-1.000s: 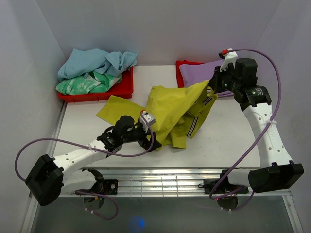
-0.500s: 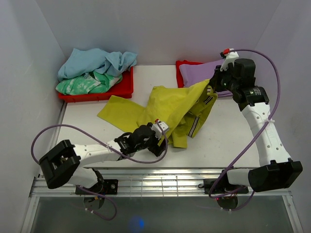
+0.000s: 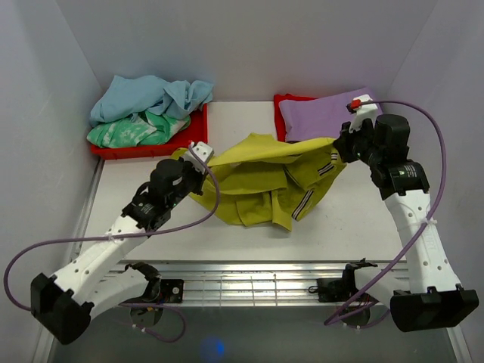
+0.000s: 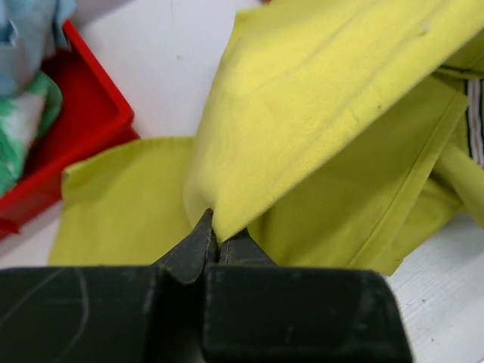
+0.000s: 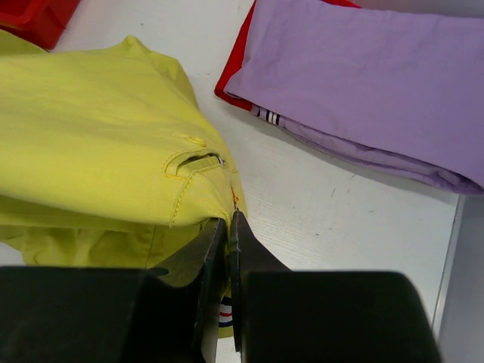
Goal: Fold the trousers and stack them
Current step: Flatten the trousers out
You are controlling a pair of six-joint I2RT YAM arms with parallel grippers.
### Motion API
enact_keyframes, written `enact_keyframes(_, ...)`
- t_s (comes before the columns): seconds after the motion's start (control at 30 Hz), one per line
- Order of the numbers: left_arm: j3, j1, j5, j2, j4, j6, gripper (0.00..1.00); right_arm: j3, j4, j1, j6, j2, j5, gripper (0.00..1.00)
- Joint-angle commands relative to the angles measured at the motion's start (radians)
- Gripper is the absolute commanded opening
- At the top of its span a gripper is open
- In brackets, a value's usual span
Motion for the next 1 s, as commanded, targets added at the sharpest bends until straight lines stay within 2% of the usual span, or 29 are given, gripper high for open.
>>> enact_keyframes(0.0, 0.105, 0.021, 0.049, -0.148, -0.228, 0.128, 0.0, 0.002, 0.032, -0.029, -0.114, -0.079, 0.023, 0.08)
enact_keyframes(0.13, 0.2, 0.024, 0.153, -0.228, -0.4, 0.192, 0.0, -0.036, -0.044, -0.03, -0.194, -0.138, -0.007, 0.08)
enact_keyframes(0.2, 0.226, 0.024, 0.176, -0.23, -0.413, 0.218, 0.0, -0.074, -0.06, -0.03, -0.225, -0.164, -0.004, 0.08)
enact_keyframes(0.3, 0.22, 0.024, 0.185, -0.179, -0.321, 0.253, 0.0, -0.125, -0.065, -0.03, -0.242, -0.175, -0.016, 0.08)
enact_keyframes(0.33, 0.219, 0.024, 0.176, -0.155, -0.233, 0.26, 0.0, -0.134, -0.067, -0.03, -0.242, -0.17, -0.019, 0.08)
enact_keyframes(0.43, 0.228, 0.024, 0.159, -0.005, -0.037, 0.272, 0.0, -0.16, -0.064, -0.03, -0.245, -0.144, -0.033, 0.08)
enact_keyframes(0.57, 0.323, 0.024, 0.199, 0.335, 0.136, 0.237, 0.0, -0.199, -0.073, -0.03, -0.251, -0.107, -0.071, 0.08)
enact_keyframes(0.63, 0.381, 0.024, 0.19, 0.454, 0.217, 0.208, 0.0, -0.228, -0.073, -0.03, -0.251, -0.095, -0.07, 0.08)
enact_keyframes(0.7, 0.475, 0.029, 0.15, 0.608, 0.265, 0.194, 0.0, -0.249, -0.073, -0.03, -0.256, -0.096, -0.067, 0.08)
enact_keyframes(0.87, 0.64, 0.053, 0.065, 0.822, 0.366, 0.171, 0.0, -0.308, -0.07, -0.03, -0.257, -0.093, -0.045, 0.08)
enact_keyframes(0.9, 0.686, 0.055, 0.047, 0.847, 0.366, 0.171, 0.03, -0.308, -0.067, -0.03, -0.257, -0.086, -0.031, 0.08)
enact_keyframes(0.93, 0.7, 0.056, 0.044, 0.871, 0.354, 0.175, 0.12, -0.308, -0.064, -0.03, -0.256, -0.08, -0.022, 0.08)
enact_keyframes(0.97, 0.708, 0.058, 0.05, 0.869, 0.343, 0.174, 0.34, -0.302, -0.061, -0.032, -0.245, -0.06, -0.013, 0.08)
